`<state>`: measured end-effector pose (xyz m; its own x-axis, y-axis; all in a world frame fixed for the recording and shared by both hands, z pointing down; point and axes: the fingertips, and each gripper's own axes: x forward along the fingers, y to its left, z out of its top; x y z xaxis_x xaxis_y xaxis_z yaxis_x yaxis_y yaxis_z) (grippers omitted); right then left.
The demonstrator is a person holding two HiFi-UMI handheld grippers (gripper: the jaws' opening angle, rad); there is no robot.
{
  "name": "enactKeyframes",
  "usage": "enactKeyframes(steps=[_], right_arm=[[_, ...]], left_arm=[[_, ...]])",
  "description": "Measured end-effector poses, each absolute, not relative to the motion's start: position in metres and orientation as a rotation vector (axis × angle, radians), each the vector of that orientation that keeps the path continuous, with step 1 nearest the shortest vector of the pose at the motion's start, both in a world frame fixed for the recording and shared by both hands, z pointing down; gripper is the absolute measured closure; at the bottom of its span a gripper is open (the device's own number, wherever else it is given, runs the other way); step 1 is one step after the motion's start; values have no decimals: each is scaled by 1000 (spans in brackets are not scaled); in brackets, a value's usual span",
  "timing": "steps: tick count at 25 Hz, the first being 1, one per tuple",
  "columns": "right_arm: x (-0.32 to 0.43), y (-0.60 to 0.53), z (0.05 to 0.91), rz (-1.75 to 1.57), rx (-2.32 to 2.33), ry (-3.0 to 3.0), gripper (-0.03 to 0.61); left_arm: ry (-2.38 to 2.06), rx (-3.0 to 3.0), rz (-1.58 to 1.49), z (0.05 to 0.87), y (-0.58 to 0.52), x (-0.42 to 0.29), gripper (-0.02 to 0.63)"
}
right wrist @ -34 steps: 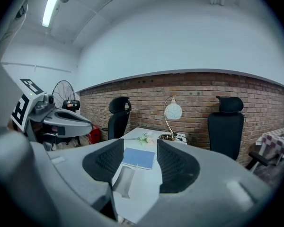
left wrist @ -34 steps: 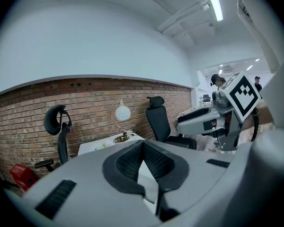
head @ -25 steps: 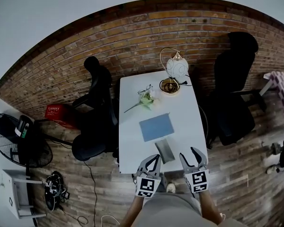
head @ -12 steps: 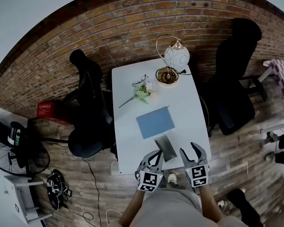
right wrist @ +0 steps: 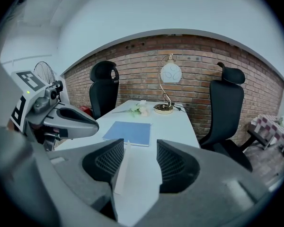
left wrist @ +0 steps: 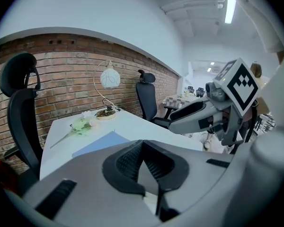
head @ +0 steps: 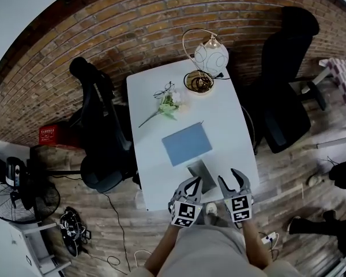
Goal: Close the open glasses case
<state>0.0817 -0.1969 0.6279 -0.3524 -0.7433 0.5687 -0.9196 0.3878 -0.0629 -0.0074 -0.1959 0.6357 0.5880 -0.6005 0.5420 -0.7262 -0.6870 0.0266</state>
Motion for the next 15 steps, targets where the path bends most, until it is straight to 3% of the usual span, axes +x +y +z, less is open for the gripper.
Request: enactKeyframes(steps=[15], right_arm=[[87,-198,680,596,1395,-2108,360]], left_arm=[[-970,2540,819,684,-201,8,611]])
